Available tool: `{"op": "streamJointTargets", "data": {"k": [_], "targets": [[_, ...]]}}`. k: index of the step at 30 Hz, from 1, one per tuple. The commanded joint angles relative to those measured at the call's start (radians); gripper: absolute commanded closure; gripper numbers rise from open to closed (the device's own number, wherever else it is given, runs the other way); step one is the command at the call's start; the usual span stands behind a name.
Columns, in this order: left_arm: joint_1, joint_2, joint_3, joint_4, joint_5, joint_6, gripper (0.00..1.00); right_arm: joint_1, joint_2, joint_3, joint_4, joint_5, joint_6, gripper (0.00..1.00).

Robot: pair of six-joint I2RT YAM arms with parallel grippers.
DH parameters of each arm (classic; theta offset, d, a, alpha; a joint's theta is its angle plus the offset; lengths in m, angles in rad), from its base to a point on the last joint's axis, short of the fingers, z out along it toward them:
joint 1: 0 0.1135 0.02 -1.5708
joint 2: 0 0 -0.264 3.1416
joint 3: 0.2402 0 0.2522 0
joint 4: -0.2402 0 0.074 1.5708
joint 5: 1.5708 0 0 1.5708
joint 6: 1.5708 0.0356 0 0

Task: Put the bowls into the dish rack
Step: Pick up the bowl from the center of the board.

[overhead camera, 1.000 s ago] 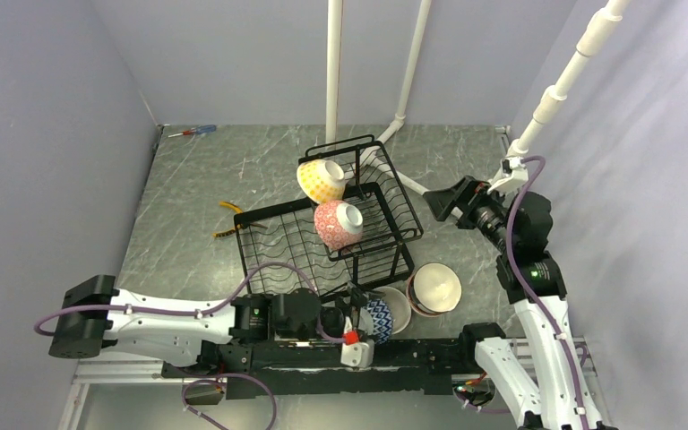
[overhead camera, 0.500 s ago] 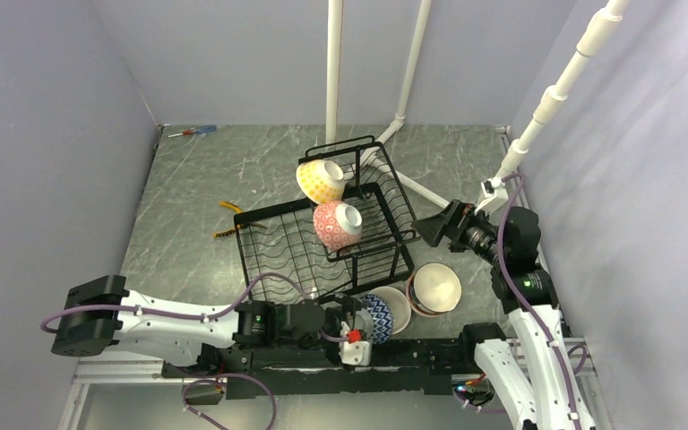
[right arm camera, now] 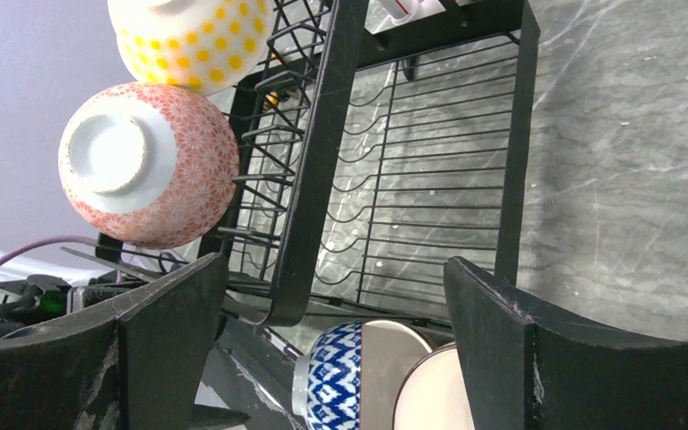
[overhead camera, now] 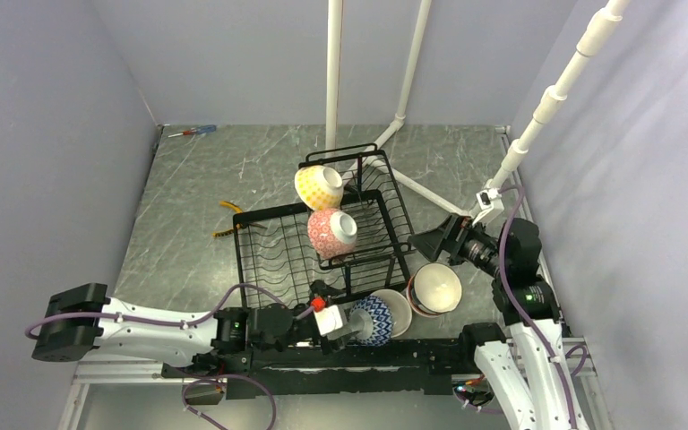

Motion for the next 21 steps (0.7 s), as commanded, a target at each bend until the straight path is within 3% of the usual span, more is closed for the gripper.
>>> {"op": "streamJointTargets", "data": {"k": [1, 5, 8, 12, 21], "targets": [[0.010, -0.032, -0.015, 0.072, -0.084, -0.082, 0.05, 0.016, -0.023, 0.066, -0.131, 0.053, -0.027, 0.06], [0.025, -0.038, -0.006, 0.027, -0.101, -0.095, 0.05, 0.016, -0.026, 0.056, -0.050, 0.028, 0.010, 0.11], [0.039, -0.044, -0.004, 0.010, -0.097, -0.100, 0.05, 0.016, 0.032, 0.022, 0.026, -0.035, 0.031, 0.27], [0.051, -0.047, -0.003, -0.006, -0.043, -0.092, 0.05, 0.016, 0.100, 0.019, 0.121, -0.090, 0.050, 0.34], [0.051, 0.042, 0.127, -0.210, 0.337, 0.179, 0.05, 0.023, 0.196, 0.066, 0.213, -0.103, 0.039, 0.36]]}}
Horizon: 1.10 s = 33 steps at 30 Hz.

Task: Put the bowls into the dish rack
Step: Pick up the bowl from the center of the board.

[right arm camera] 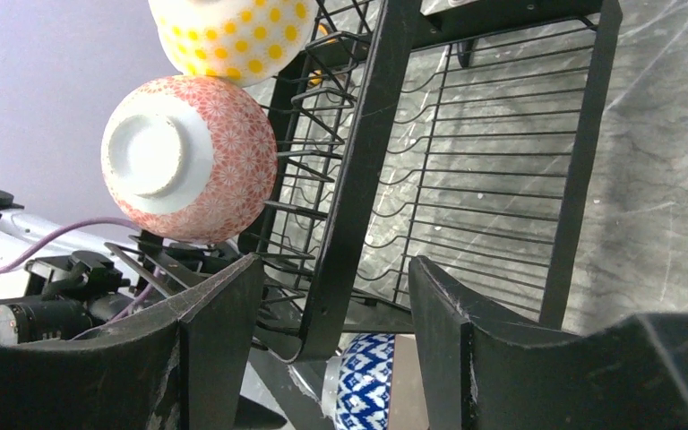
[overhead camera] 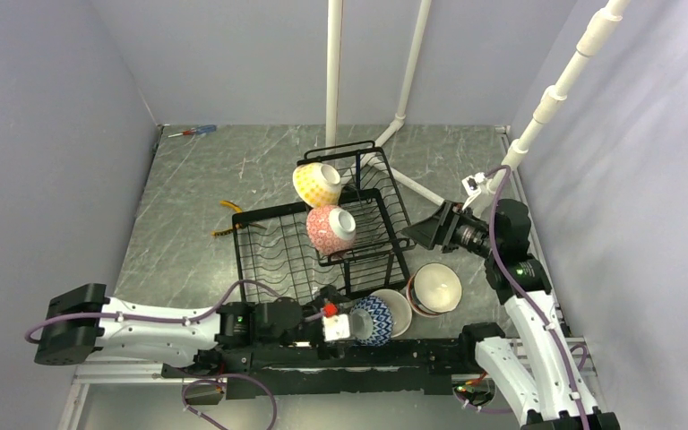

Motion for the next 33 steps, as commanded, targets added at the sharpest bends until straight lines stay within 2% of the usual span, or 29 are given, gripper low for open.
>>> {"op": "streamJointTargets", "data": {"k": [1, 7, 13, 17, 23, 29, 30, 33], "targets": [[0.001, 0.077, 0.127, -0.124, 0.214, 0.192, 0.05, 0.006, 0.032, 0.037, 0.108, -0.002, -0.001, 0.36], [-0.007, 0.223, 0.293, -0.325, 0.306, 0.405, 0.05, 0.007, 0.025, 0.047, 0.089, 0.022, -0.026, 0.35], [-0.009, 0.363, 0.538, -0.711, 0.331, 0.646, 0.05, 0.007, 0.006, 0.048, 0.056, 0.050, -0.057, 0.33], [-0.009, 0.433, 0.641, -0.859, 0.344, 0.788, 0.05, 0.008, 0.003, 0.053, 0.036, 0.057, -0.085, 0.33], [-0.009, 0.571, 0.757, -0.964, 0.338, 0.931, 0.05, 0.007, -0.015, 0.056, -0.002, 0.083, -0.115, 0.32], [-0.009, 0.644, 0.797, -0.938, 0.287, 0.992, 0.07, 0.007, -0.035, 0.072, -0.048, 0.120, -0.140, 0.31], [-0.009, 0.650, 0.797, -0.925, 0.284, 0.996, 0.07, 0.007, -0.044, 0.077, -0.060, 0.140, -0.143, 0.30], [-0.008, 0.657, 0.794, -0.888, 0.268, 0.997, 0.08, 0.007, -0.090, 0.105, -0.107, 0.214, -0.149, 0.19]]}}
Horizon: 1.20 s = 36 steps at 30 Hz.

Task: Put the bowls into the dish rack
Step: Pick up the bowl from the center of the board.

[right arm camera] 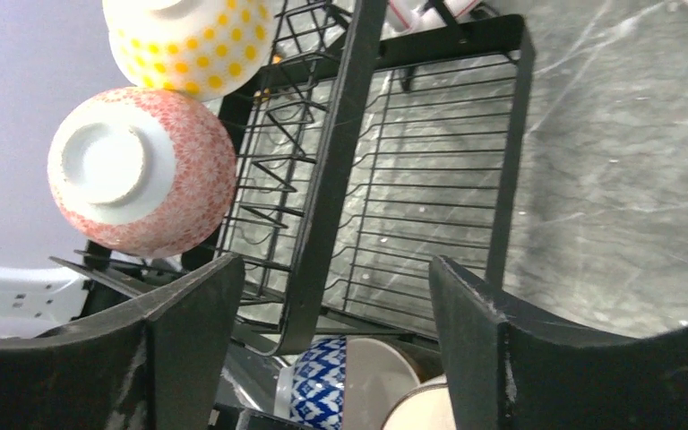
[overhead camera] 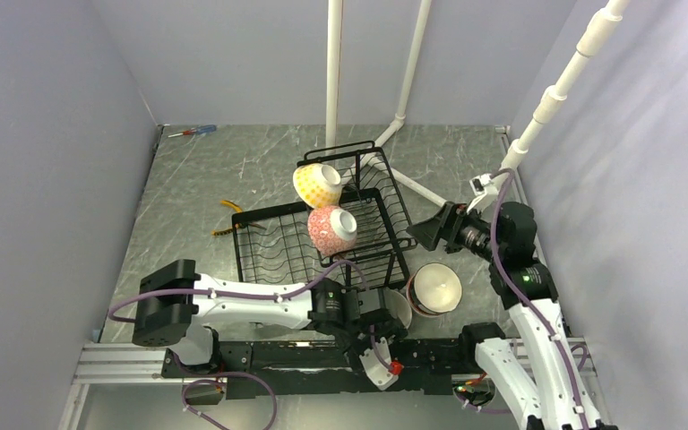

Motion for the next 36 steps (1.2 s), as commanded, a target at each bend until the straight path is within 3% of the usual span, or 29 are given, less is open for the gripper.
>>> {"op": "streamJointTargets", "data": {"k": [1, 5, 12, 20, 26, 36], "targets": [[0.000, 0.019, 0.011, 0.016, -0.027, 0.032, 0.08, 0.001, -0.069, 0.079, -0.063, 0.147, -0.035, 0.16], [0.014, -0.027, -0.052, 0.120, -0.022, -0.013, 0.07, 0.001, -0.147, 0.102, -0.110, 0.231, -0.019, 0.06], [0.028, -0.176, -0.214, 0.373, -0.007, -0.216, 0.06, 0.001, -0.231, 0.085, -0.224, 0.220, 0.040, 0.04], [0.035, -0.360, -0.383, 0.593, -0.047, -0.470, 0.06, 0.000, -0.350, -0.055, -0.264, 0.001, 0.158, 0.11], [0.035, -0.508, -0.487, 0.653, -0.063, -0.601, 0.06, 0.001, -0.375, -0.103, -0.293, -0.129, 0.160, 0.20], [0.035, -0.686, -0.637, 0.771, -0.145, -0.855, 0.09, 0.001, -0.353, -0.188, -0.336, -0.234, 0.135, 0.32]]}}
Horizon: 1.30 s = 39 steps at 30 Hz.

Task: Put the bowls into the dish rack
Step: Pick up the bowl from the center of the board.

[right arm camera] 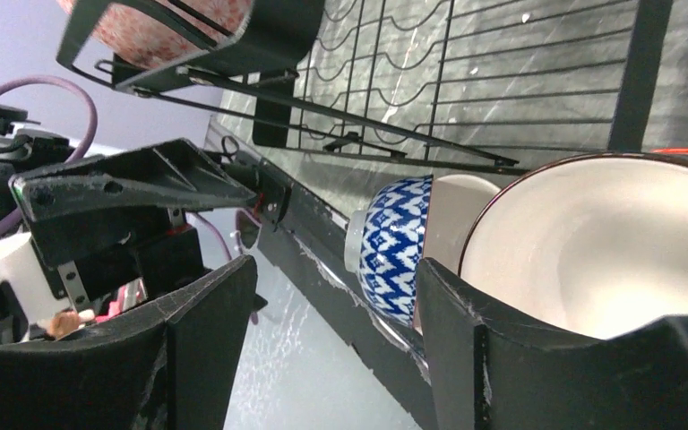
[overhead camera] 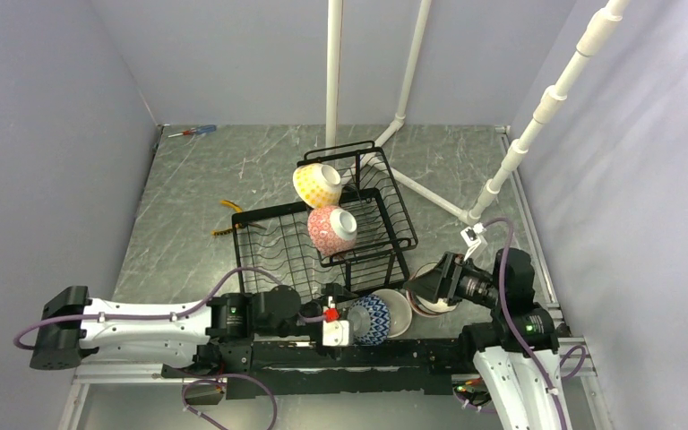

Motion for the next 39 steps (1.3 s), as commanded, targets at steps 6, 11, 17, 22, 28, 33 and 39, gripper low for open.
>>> {"op": "streamJointTargets", "data": {"k": [6, 11, 17, 22, 28, 33, 39], "targets": [[0.002, -0.051, -0.104, 0.132, -0.068, -0.259, 0.16, 0.001, 0.038, -0.046, 0.030, -0.119, -0.008, 0.42], [0.002, -0.014, -0.148, 0.190, -0.087, -0.305, 0.21, 0.002, 0.056, -0.062, 0.050, -0.162, -0.017, 0.48], [0.002, 0.051, -0.177, 0.262, -0.116, -0.332, 0.27, 0.028, 0.109, -0.090, 0.082, -0.172, -0.030, 0.53], [0.002, 0.087, -0.198, 0.314, -0.125, -0.358, 0.33, 0.141, 0.180, -0.090, 0.124, -0.060, -0.009, 0.53], [0.002, 0.111, -0.210, 0.329, -0.135, -0.374, 0.38, 0.360, 0.253, -0.068, 0.193, 0.152, 0.080, 0.51], [0.002, 0.113, -0.228, 0.343, -0.150, -0.374, 0.42, 0.401, 0.287, -0.064, 0.194, 0.223, 0.108, 0.48], [0.002, 0.139, -0.254, 0.418, -0.153, -0.416, 0.46, 0.426, 0.307, -0.099, 0.203, 0.264, 0.135, 0.45]]}}
